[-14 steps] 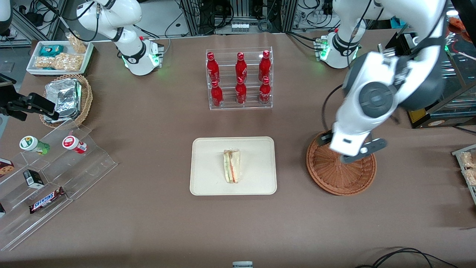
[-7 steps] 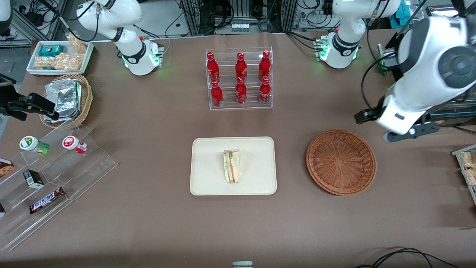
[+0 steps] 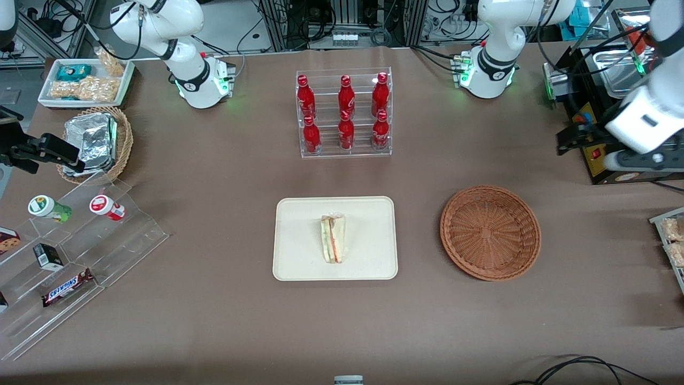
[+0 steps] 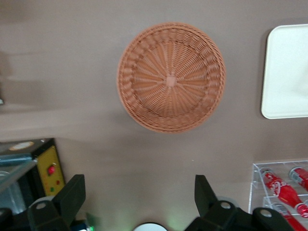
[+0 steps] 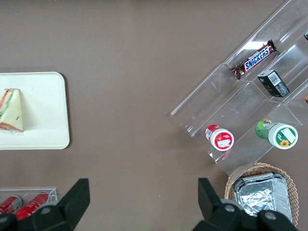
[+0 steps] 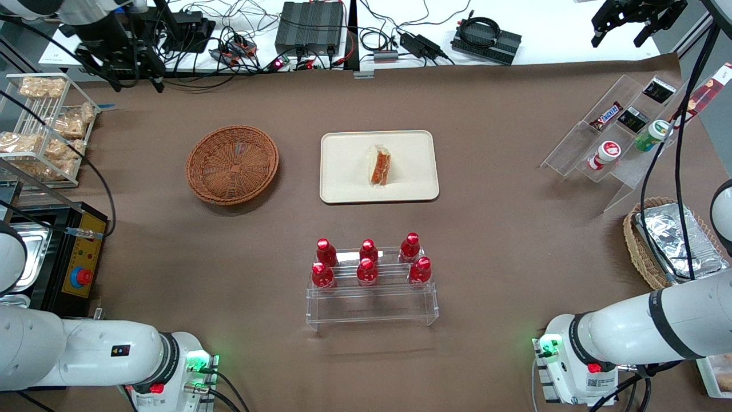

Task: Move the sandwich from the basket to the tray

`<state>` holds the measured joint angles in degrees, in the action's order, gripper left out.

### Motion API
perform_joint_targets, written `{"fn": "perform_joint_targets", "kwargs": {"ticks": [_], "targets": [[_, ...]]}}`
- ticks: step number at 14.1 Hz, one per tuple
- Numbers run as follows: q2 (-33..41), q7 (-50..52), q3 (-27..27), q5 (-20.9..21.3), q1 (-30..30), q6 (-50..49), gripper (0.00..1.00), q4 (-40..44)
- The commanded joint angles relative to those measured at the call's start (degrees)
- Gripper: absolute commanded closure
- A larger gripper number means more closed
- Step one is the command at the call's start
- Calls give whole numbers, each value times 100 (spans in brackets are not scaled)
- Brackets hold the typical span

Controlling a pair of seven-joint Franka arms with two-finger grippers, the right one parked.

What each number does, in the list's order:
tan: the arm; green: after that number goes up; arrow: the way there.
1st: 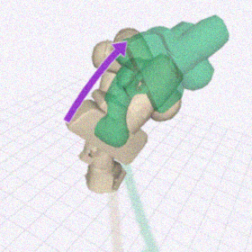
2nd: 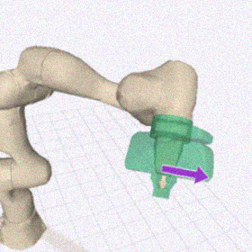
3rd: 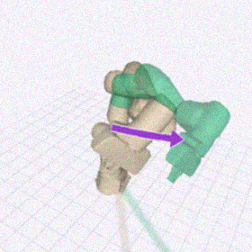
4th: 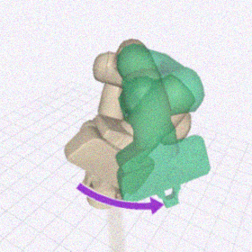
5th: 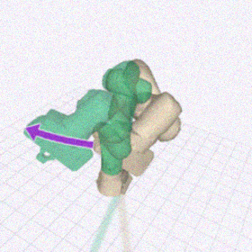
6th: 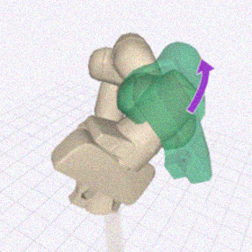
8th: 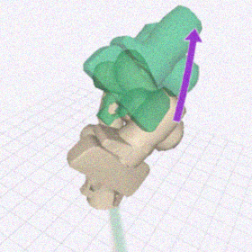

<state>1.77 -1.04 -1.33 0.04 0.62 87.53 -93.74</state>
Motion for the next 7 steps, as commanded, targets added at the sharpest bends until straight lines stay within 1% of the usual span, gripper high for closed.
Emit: {"fn": "perform_joint_targets", "kwargs": {"ticks": [1,5,7], "targets": [[25,-265,-17,-66,-264,10,0,215],[-28,-265,27,-31,-255,62,0,277],[-264,-230,298,-48,-89,317,0,478]]}}
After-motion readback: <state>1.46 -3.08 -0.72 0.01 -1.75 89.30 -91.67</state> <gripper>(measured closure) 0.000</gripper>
